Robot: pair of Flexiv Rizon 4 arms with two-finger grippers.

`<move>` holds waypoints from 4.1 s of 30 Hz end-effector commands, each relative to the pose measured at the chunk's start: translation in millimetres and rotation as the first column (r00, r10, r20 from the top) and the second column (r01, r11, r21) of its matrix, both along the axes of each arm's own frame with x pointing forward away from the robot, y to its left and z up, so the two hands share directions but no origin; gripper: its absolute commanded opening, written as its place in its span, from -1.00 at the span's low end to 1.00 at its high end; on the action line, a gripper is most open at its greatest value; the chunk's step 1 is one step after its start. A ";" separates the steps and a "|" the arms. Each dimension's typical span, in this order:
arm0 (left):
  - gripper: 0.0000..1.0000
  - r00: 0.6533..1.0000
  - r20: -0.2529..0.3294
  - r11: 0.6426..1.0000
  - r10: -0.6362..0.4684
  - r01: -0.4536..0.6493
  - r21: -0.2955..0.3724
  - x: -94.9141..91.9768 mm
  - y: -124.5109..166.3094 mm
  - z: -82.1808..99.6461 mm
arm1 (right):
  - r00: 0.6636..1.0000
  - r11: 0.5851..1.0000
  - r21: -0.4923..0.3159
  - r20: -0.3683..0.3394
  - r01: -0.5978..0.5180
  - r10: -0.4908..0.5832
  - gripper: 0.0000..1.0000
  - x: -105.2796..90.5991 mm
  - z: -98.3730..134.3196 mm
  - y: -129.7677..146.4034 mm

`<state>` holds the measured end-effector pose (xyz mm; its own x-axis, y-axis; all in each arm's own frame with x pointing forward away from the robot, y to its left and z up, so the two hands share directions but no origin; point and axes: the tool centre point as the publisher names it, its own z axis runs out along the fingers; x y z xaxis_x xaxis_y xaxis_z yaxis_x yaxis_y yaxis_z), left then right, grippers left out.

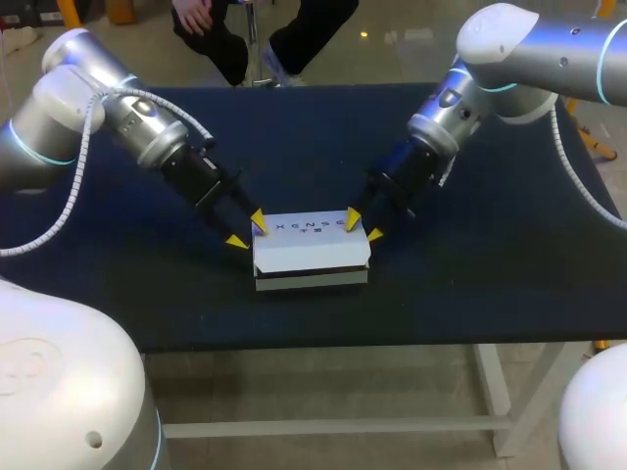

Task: Assemble the packaging by folding the flat box into shape, placing the metal phone stand inside, and closing the box properly

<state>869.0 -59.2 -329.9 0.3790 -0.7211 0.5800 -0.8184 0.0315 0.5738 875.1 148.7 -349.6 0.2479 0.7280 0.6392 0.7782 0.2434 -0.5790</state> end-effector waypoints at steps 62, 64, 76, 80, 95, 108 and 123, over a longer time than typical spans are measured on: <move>1.00 -0.319 0.428 0.124 -0.845 0.662 0.739 -36.1 -20.4 73.6 | 1.000 1.000 0.000 0.000 -0.001 0.001 -0.25 0.5 -0.7 0.5; 1.00 -0.336 0.413 0.119 -0.846 0.636 0.762 -37.9 -20.0 71.6 | 1.000 1.000 0.000 0.000 -0.001 0.001 -0.25 0.5 -0.7 0.5; 1.00 -0.403 0.479 0.125 -0.780 0.650 0.750 -30.3 -24.7 45.4 | 1.000 1.000 0.000 0.000 -0.001 0.001 -0.26 0.5 -0.7 0.5; 1.00 -0.360 0.515 0.168 -0.778 0.671 0.723 -26.9 -26.7 41.7 | 1.000 1.000 0.000 0.000 -0.001 0.001 -0.27 0.5 -0.7 0.5; 0.98 -0.326 0.530 0.168 -0.783 0.710 0.684 -31.4 -43.3 18.5 | 1.000 1.000 0.000 0.000 -0.001 0.001 -0.26 0.5 -0.7 0.5; 0.69 -0.287 0.497 0.191 -0.819 0.680 0.707 -26.9 -46.8 1.9 | 1.000 1.000 0.000 0.000 -0.001 0.001 -0.27 0.5 -0.7 0.5; 0.29 -0.284 0.487 0.199 -0.826 0.661 0.723 -20.8 -47.1 -4.8 | 1.000 1.000 0.000 0.000 -0.001 0.001 -0.28 0.5 -0.7 0.5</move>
<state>848.3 -104.0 -333.2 -0.9879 -0.1478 -0.0466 -0.1426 0.9846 -0.1015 875.1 149.1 -349.6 0.2478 0.7278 0.6394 0.7783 0.2435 -0.5787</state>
